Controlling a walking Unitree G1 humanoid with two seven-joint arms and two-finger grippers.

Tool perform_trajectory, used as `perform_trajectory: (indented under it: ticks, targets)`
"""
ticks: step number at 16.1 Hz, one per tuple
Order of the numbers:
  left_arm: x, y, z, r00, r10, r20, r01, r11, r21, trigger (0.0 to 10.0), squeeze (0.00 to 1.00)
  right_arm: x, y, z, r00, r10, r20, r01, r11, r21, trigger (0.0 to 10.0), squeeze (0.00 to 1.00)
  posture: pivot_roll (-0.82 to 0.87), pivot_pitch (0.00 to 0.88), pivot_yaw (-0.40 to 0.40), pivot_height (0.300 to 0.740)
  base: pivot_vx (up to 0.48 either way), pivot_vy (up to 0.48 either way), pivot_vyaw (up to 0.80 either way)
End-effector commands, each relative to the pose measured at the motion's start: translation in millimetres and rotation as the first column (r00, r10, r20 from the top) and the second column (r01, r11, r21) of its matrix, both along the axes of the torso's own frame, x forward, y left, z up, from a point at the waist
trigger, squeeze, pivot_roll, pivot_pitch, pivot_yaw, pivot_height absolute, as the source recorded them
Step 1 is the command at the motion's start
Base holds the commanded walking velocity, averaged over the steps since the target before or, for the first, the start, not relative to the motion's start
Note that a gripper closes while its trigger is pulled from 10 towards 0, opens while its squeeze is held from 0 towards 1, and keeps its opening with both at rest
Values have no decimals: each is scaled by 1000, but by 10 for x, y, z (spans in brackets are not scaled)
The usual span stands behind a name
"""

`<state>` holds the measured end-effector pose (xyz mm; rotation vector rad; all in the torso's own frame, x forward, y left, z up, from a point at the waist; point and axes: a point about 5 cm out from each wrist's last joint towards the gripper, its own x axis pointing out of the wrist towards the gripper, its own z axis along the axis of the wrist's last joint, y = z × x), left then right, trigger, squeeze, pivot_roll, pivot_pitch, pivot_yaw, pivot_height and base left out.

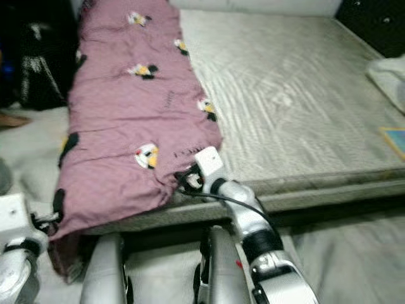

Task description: Clean up the room

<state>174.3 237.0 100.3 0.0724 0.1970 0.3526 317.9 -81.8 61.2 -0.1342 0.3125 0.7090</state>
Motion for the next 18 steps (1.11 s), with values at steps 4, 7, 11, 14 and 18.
perform_trajectory:
  ticks: [4,7,11,14,18]
  targets:
    - [-308,155,69,994,104,-22,-103,993,50,10000,0,67,314,32,999,53,4,-53,999,10,10000,0,243,177,-123,575,0,0,0]
    - [-431,131,152,994,103,-29,-101,993,57,10000,0,134,482,136,1000,-11,5,10,993,116,10000,0,259,218,-104,575,0,0,0]
    - [-413,74,228,998,61,-24,-60,996,72,10000,0,112,728,206,999,-36,-27,41,968,249,10000,0,253,254,-72,575,0,0,0]
    - [-294,20,333,1000,17,7,-18,996,89,10000,0,128,966,277,986,-135,-101,159,948,276,10000,0,251,263,-65,575,0,0,0]
    - [-251,-27,310,1000,-1,6,0,997,75,10000,0,122,1056,258,966,-183,-181,224,944,243,10000,0,240,262,-67,575,0,0,0]
